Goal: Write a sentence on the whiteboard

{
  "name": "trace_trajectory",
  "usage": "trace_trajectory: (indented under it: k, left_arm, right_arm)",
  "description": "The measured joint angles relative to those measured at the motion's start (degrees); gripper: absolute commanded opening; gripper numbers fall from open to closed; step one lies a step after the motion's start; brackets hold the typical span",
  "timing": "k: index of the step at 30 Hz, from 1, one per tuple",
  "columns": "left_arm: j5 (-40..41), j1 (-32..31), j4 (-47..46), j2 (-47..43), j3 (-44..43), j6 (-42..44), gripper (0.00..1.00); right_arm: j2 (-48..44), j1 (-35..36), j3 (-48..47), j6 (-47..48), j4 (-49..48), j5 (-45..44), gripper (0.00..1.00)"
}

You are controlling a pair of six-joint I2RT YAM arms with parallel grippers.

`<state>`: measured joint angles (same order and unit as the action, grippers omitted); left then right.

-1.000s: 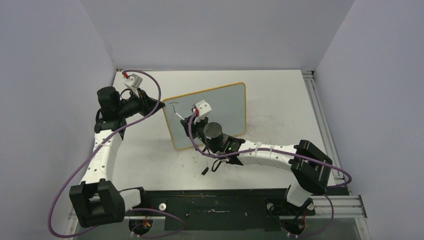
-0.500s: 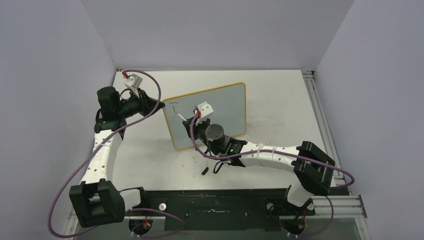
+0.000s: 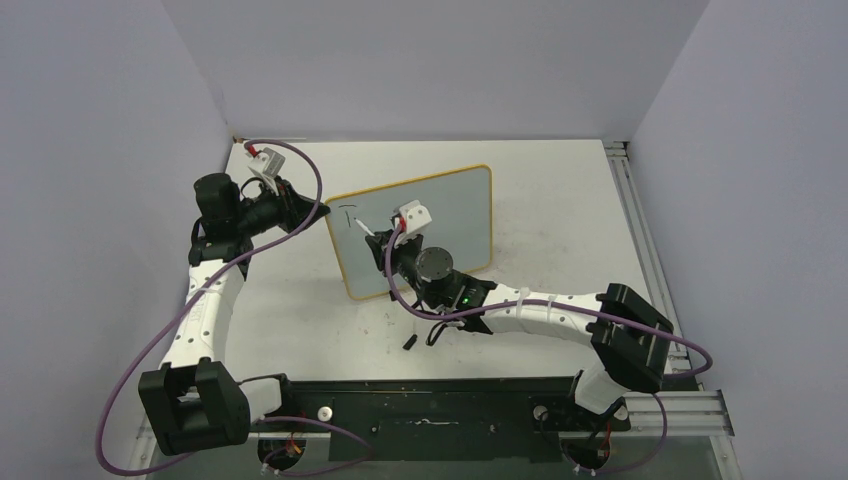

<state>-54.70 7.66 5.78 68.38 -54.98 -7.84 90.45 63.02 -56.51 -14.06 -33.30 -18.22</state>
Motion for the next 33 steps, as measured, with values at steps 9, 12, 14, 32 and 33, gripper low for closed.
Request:
trace_trajectory:
  k: [9,12,14,32,33]
  left_arm:
    - [0.0,0.0,0.0,0.0,0.0,0.0,0.0]
    - [0.0,0.0,0.0,0.0,0.0,0.0,0.0]
    - [0.0,0.0,0.0,0.0,0.0,0.1,0.0]
    - [0.1,0.0,0.0,0.0,0.0,0.2,0.0]
    - [0.1,0.0,0.0,0.0,0.0,0.2,0.0]
  right_arm:
    - [0.0,-0.9,0.0,0.0,-0.5,-0.4,0.05]
    - [0.1,-1.2,0.0,0.0,-0.5,-0.4,0.05]
    - [0.1,-1.5,0.0,0.0,-0.5,-0.4,0.05]
    - [1.3,-1.6,0.0,-0.1,-0.5,2.6,0.05]
    - [1.3,-1.6,0.0,-0.1,-0.5,2.6,0.05]
